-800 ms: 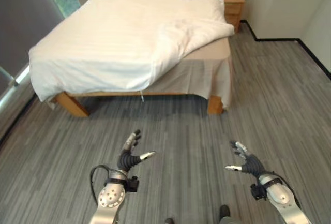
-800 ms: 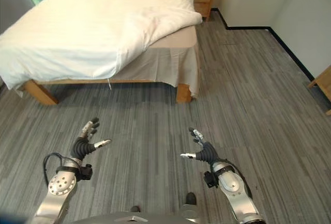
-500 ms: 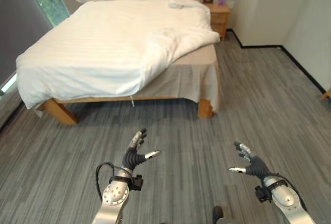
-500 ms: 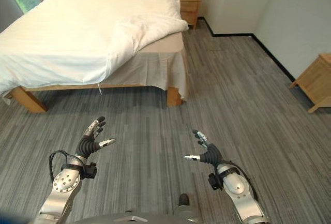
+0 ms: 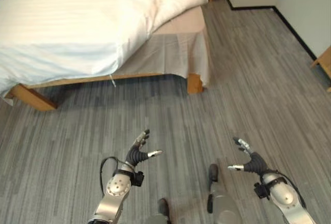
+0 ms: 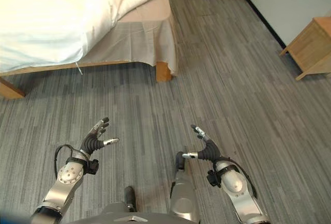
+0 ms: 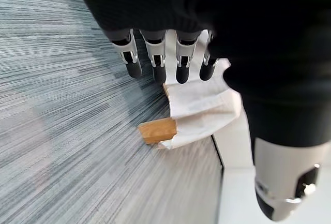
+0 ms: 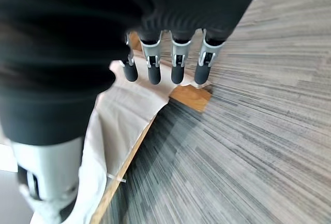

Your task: Making the bed.

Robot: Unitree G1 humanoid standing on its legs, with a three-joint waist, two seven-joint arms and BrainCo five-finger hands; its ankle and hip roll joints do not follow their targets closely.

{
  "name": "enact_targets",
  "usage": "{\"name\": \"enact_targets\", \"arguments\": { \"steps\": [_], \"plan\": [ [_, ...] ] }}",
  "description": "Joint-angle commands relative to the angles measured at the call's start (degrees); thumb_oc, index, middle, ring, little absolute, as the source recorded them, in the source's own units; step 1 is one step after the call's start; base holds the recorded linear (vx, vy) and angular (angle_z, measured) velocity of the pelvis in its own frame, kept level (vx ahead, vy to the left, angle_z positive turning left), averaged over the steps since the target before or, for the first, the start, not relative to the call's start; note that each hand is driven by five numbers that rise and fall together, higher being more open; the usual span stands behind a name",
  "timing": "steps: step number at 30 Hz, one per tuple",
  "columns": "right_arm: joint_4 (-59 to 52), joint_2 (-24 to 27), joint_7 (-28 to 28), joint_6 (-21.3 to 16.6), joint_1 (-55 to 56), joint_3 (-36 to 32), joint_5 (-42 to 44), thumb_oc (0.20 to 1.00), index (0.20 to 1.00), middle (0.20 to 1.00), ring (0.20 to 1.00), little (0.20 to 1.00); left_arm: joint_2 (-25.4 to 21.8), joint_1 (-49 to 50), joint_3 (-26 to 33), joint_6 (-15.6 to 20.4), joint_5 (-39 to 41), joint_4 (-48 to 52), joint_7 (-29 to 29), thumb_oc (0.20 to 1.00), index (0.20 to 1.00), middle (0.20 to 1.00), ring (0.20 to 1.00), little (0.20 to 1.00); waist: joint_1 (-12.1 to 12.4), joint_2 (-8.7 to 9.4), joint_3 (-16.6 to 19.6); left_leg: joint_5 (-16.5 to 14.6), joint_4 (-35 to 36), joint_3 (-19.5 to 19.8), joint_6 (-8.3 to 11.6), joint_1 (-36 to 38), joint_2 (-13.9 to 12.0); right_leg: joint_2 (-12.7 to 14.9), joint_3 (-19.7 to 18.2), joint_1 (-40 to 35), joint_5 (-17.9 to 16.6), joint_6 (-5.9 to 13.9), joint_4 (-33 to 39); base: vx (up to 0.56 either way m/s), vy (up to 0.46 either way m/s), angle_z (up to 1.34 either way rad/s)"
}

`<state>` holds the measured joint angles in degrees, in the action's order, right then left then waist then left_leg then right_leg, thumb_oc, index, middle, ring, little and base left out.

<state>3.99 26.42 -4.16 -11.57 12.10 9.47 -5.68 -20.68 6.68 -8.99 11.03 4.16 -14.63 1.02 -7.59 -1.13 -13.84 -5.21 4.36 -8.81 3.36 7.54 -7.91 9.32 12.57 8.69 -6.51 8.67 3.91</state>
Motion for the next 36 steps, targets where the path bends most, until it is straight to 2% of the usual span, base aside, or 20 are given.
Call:
{"name": "enact_targets", "arguments": {
  "steps": [1, 2, 3, 5, 8, 9, 11, 14, 18, 20, 22, 25, 26, 27, 29, 30, 31, 32, 34, 36],
  "plan": [
    [-3.18, 4.00, 1.36, -2.55, -4.72, -1.72, 2.60, 1.000, 1.000, 1.000, 1.000, 1.000, -0.05, -1.91, -0.91, 2.68, 3.83, 7.20, -0.84, 1.000, 1.000, 1.000, 1.000, 1.000, 0.59, -0.89, -1.10, 12.37, -28.89, 1.66, 6.05, 0.03, -1.22, -1.98, 2.07, -0.49, -2.37, -2.58, 0.41, 0.60, -0.731, 0.70],
    [-4.57, 5.40, 1.52, -2.66, -5.18, -2.00, 4.02, 1.000, 1.000, 1.000, 1.000, 1.000, -0.93, -3.06, -1.98, 2.94, 4.74, 7.94, -1.78, 1.000, 1.000, 1.000, 1.000, 1.000, 1.90, 0.51, -3.09, 13.58, -38.69, 0.71, 5.88, -6.66, -1.83, -1.82, 2.33, -4.12, 0.51, -4.67, 1.09, 0.22, -0.398, 0.57],
    [-4.57, 5.38, 1.51, -2.66, -5.20, -2.02, 4.03, 1.000, 1.000, 1.000, 1.000, 1.000, -0.95, -3.09, -1.98, 2.94, 4.76, 7.93, -1.79, 1.000, 1.000, 1.000, 1.000, 1.000, 1.84, 0.44, -3.07, 13.46, -38.97, 0.85, 5.90, -6.90, -1.93, -1.89, 2.43, -4.07, 0.52, -4.70, 1.09, 0.39, -0.330, 0.42],
    [-4.31, 6.33, 1.34, -2.15, -5.27, -2.39, 4.37, 1.000, 1.000, 1.000, 1.000, 1.000, -1.22, -3.60, -2.25, 2.78, 4.09, 9.20, -2.01, 1.000, 1.000, 1.000, 1.000, 1.000, 2.62, 1.03, -3.36, 12.94, -36.11, -5.53, 6.39, -8.66, -5.38, -1.65, 2.00, -7.25, 3.43, -5.10, 1.09, 0.54, -0.159, -0.18],
    [-4.62, 6.42, 1.10, -1.67, -5.36, -2.95, 4.38, 1.000, 1.000, 1.000, 1.000, 1.000, -0.31, -3.24, -2.03, 2.75, 3.48, 9.26, -1.69, 1.000, 1.000, 1.000, 1.000, 1.000, 3.82, 1.19, -2.55, 10.45, -25.76, -8.69, 5.81, -13.57, -2.61, -1.30, 1.59, -10.36, 5.20, -3.68, 1.09, 0.45, 0.018, -0.17],
    [-4.24, 5.90, 0.56, -1.58, -4.92, -2.66, 4.62, 1.000, 1.000, 1.000, 1.000, 1.000, 0.19, -2.13, -1.68, 2.85, 2.81, 9.32, -1.49, 1.000, 1.000, 1.000, 1.000, 1.000, 4.38, 0.77, -1.47, 10.70, -12.54, -10.69, 4.84, -12.81, -1.05, -1.63, 1.04, -12.22, 6.65, -2.46, 1.09, 0.65, 0.153, -0.29],
    [-3.20, 5.44, 0.25, -1.51, -4.58, -1.78, 4.46, 1.000, 1.000, 1.000, 1.000, 1.000, 1.15, -1.00, -1.39, 2.78, 1.87, 8.59, -1.06, 1.000, 1.000, 1.000, 1.000, 1.000, 4.92, -0.17, -0.49, 15.46, -2.12, -11.81, 4.93, -12.66, -1.32, -2.64, 0.75, -15.00, 8.32, -1.67, 1.09, 0.68, 0.163, -0.40],
    [-1.24, 4.41, -0.07, -0.95, -4.35, -0.15, 4.06, 1.000, 1.000, 1.000, 1.000, 1.000, 2.06, -0.17, -0.10, 2.40, 0.75, 7.98, 0.75, 1.000, 1.000, 1.000, 1.000, 1.000, 6.06, 0.32, 1.54, 18.82, 0.64, -12.31, 6.94, -16.28, -4.86, -2.48, -0.41, -22.37, 11.03, -0.49, 1.09, 0.82, 0.161, -0.61],
    [0.35, 1.59, 0.50, -0.47, -3.35, 0.46, 2.59, 1.000, 1.000, 1.000, 1.000, 1.000, -0.15, -0.72, 3.93, 2.76, -1.84, 8.60, 4.94, 1.000, 1.000, 1.000, 1.000, 1.000, 6.25, 2.81, 4.31, 18.24, 0.64, -15.44, 4.83, -13.22, -4.33, -0.24, -1.36, -25.25, 9.89, 0.97, -0.87, 0.53, 0.187, -0.40],
    [0.84, 0.62, 0.57, -0.55, -2.53, 0.86, 0.40, 1.000, 1.000, 1.000, 1.000, 1.000, -2.96, -1.89, 8.06, 2.73, -2.98, 11.01, 7.96, 1.000, 1.000, 1.000, 1.000, 1.000, 6.90, 5.47, 4.85, 14.08, 0.64, -17.24, 2.44, -9.83, -1.05, 3.76, -2.14, -22.11, 3.44, 4.44, -13.56, 0.50, 0.330, -0.23],
    [1.12, -0.10, 0.30, -0.65, -3.15, 1.78, 0.28, 1.000, 1.000, 1.000, 1.000, 1.000, -5.53, -3.96, 10.14, 3.08, -3.82, 11.38, 10.67, 1.000, 1.000, 1.000, 1.000, 1.000, 6.08, 4.49, 2.73, 11.11, 0.64, -17.58, 0.04, -6.22, -0.66, 4.76, -4.93, -9.54, -4.10, 6.33, -33.22, 0.31, 0.358, -0.20],
    [1.79, -0.03, 0.55, -0.63, -4.80, 2.64, -2.44, 1.000, 1.000, 1.000, 1.000, 1.000, -6.89, -6.18, 14.02, 2.75, -4.59, 12.75, 13.89, 1.000, 1.000, 1.000, 1.000, 1.000, 4.56, 1.67, 0.73, 8.51, 0.64, -15.53, -1.80, -3.10, -1.42, 0.36, -7.28, -1.37, 0.11, 6.33, -54.58, 0.29, 0.261, 0.37],
    [2.13, 0.07, 0.63, -0.53, -4.83, 2.33, -2.30, 1.000, 1.000, 1.000, 1.000, 1.000, -7.14, -6.74, 14.82, 2.82, -4.59, 12.73, 14.96, 1.000, 1.000, 1.000, 1.000, 1.000, 3.52, 0.52, 0.14, 9.18, 0.64, -15.28, -2.45, -2.64, -1.79, -4.52, -6.52, 2.00, 1.27, 6.07, -59.70, 0.40, 0.197, 0.59],
    [1.70, 0.44, -0.04, -0.22, -3.86, 1.23, -2.21, 1.000, 1.000, 1.000, 1.000, 1.000, -7.21, -6.77, 15.80, 2.46, -4.98, 13.67, 15.17, 1.000, 1.000, 1.000, 1.000, 1.000, 2.49, 0.71, 0.27, 8.08, 0.64, -13.10, -3.04, -1.63, 0.85, -7.15, -5.20, 2.92, 2.60, 5.62, -57.06, 0.30, 0.121, 0.74],
    [2.09, 0.73, -0.17, -0.13, -3.37, 1.11, -2.49, 1.000, 1.000, 1.000, 1.000, 1.000, -7.44, -7.03, 16.58, 2.36, -5.61, 13.95, 15.79, 1.000, 1.000, 1.000, 1.000, 1.000, 1.79, 0.96, 0.26, 7.75, 0.64, -11.78, -3.07, -1.31, 2.02, -7.21, -4.57, 2.43, 3.54, 4.93, -53.37, 0.30, 0.063, 0.76],
    [2.08, 0.89, -0.36, 0.00, -2.87, 0.68, -2.93, 1.000, 1.000, 1.000, 1.000, 1.000, -7.59, -7.43, 17.51, 2.51, -5.61, 14.23, 16.15, 1.000, 1.000, 1.000, 1.000, 1.000, 1.82, 1.33, 0.65, 7.31, 0.64, -11.09, -2.62, -1.30, 2.80, -6.52, -4.27, 1.97, 6.59, 3.27, -46.01, 0.49, -0.053, 1.35],
    [3.13, 0.83, -0.28, 0.33, -2.22, 0.55, -3.45, 1.000, 1.000, 1.000, 1.000, 1.000, -7.76, -7.67, 18.82, 3.34, -3.91, 14.34, 15.86, 1.000, 1.000, 1.000, 1.000, 1.000, 2.02, 2.10, 1.53, 6.41, 0.64, -9.63, -0.95, -0.89, 3.44, -3.91, -3.77, -0.31, 10.25, 0.32, -26.28, 0.37, -0.082, 1.49],
    [3.17, 0.78, -0.26, 0.31, -2.24, 0.60, -3.46, 1.000, 1.000, 1.000, 1.000, 1.000, -7.82, -7.63, 18.86, 3.35, -3.87, 14.35, 15.83, 1.000, 1.000, 1.000, 1.000, 1.000, 1.85, 1.89, 1.52, 6.62, 0.64, -9.46, -0.86, -0.98, 3.09, -4.27, -3.43, -0.84, 9.59, 0.16, -25.16, 0.40, -0.154, 1.22],
    [4.29, 0.18, -0.33, 0.55, -0.64, 0.87, -2.80, 1.000, 1.000, 1.000, 1.000, 1.000, -9.42, -9.80, 20.09, 3.93, -3.20, 12.21, 16.20, 1.000, 1.000, 1.000, 1.000, 1.000, 1.48, 2.72, 3.32, 3.99, 0.64, -5.86, 0.47, 1.12, 4.10, -2.70, -11.61, -5.78, 6.06, -0.01, -1.56, 0.40, -0.138, 0.92],
    [5.11, 0.54, -0.49, 0.97, -0.57, 0.64, -3.13, 1.000, 1.000, 1.000, 1.000, 1.000, -9.59, -9.96, 19.97, 3.56, -4.12, 11.08, 17.19, 1.000, 1.000, 1.000, 1.000, 1.000, 2.14, 2.89, 3.40, 3.56, 0.64, -5.45, 0.46, 1.58, 4.29, -1.66, -10.60, -6.88, 4.67, 0.72, 0.93, 0.23, -0.099, 1.04]
  ]
}}
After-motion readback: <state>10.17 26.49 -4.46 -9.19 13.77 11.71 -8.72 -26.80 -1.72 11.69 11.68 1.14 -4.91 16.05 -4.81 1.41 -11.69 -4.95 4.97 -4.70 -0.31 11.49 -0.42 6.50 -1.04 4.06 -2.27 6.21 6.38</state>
